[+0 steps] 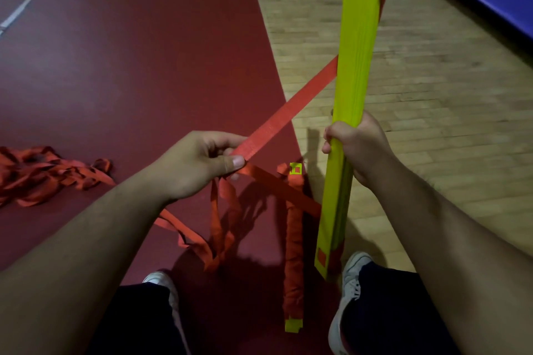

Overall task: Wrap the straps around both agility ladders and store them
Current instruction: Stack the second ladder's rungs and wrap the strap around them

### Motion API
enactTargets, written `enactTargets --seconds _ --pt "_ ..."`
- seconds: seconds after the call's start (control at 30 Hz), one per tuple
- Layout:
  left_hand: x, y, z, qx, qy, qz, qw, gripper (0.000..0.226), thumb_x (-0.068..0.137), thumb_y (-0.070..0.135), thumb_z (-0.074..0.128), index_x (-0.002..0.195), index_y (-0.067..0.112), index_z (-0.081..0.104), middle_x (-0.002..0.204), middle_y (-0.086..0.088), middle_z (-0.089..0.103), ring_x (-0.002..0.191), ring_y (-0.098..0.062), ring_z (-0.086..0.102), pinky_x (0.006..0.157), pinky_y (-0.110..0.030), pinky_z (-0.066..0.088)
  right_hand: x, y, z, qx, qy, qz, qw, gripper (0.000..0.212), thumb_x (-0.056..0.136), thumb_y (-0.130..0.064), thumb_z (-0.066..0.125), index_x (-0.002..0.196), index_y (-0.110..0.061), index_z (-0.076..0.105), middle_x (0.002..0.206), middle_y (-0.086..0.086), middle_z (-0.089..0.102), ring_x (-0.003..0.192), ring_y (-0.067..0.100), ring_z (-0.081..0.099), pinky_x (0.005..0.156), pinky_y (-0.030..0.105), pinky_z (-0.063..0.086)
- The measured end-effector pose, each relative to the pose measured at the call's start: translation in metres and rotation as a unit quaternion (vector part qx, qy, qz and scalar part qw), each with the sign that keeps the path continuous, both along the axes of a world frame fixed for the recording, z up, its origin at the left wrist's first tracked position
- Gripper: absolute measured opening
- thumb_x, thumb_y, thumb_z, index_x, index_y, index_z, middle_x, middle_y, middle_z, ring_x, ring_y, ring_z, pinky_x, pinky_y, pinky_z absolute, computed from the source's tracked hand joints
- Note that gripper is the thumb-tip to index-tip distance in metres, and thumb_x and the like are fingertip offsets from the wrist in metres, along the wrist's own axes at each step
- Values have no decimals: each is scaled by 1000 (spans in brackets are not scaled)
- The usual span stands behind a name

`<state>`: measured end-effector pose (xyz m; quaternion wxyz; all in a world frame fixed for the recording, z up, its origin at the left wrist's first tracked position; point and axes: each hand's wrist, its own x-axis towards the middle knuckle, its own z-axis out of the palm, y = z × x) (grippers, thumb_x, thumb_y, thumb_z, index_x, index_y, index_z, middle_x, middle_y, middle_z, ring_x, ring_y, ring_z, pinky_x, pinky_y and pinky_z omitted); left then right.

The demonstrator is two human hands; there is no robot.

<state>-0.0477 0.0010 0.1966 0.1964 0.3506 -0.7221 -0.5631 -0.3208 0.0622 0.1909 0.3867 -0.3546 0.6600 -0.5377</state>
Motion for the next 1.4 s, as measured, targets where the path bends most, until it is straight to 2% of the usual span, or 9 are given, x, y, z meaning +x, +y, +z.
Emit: enactTargets --seconds 0.17,0.33,0.5,0.67,0.83,1.03,1.17,1.27,1.4 --pt "-2 3 5 -9 5 6 1000 31 92 1 63 109 26 70 82 -12 61 72 -11 67 70 -21 54 8 0 3 -8 -133 10 991 45 87 -48 48 100 -7 60 80 15 63 70 30 60 72 48 51" --pt "0 3 7 8 24 17 1000 32 91 -2 61 112 21 69 74 3 66 71 -12 66 69 -22 54 7 1 3 -19 -118 66 991 8 102 -18 55 109 -14 58 75 -1 70 66 15 68 57 36 57" --pt "-3 7 11 26 47 1 999 32 90 0 61 113 21 69 74 1 64 70 -10 64 67 -20 53 11 1 -1 4 -92 69 993 15 91 -14 72 104 -10 66 81 3 70 73 21 69 60 37 58" --pt "-7 11 11 21 53 -19 998 33 90 -3 61 115 17 67 72 -13 52 67 -14 58 64 -18 51 20 -2 -6 10 -92 61 994 22 95 -11 66 113 -3 56 90 13 68 73 28 73 61 42 58" --pt "-10 12 9 26 54 -28 998 34 91 -6 60 114 17 68 71 -15 47 65 -16 56 63 -17 51 20 -2 -1 3 -90 63 994 36 87 -26 74 113 -9 57 83 8 67 72 28 66 68 48 60" --pt "-6 7 8 54 70 -14 996 33 84 12 63 116 14 67 72 -7 55 67 -11 59 63 -19 51 20 3 0 3 -180 115 977 42 91 1 64 126 -18 50 94 17 61 75 28 68 67 48 59" --pt "-9 8 8 38 67 -25 997 33 91 -2 60 115 19 68 75 -16 51 65 -12 59 65 -19 51 22 2 4 -4 -163 109 981 32 94 -1 59 117 -22 48 88 14 72 71 29 68 63 42 56" --pt "-10 9 7 37 69 -25 997 33 91 -3 60 115 18 68 74 -15 52 65 -11 61 66 -19 51 26 1 7 4 -165 94 982 24 93 2 56 110 -13 48 76 11 62 63 26 58 58 39 56" --pt "-10 7 7 52 86 -15 995 32 84 10 63 115 19 67 75 -11 54 66 -10 61 65 -20 52 25 2 6 16 -264 109 958 12 91 -4 47 101 -7 51 78 12 60 63 23 59 72 52 60"
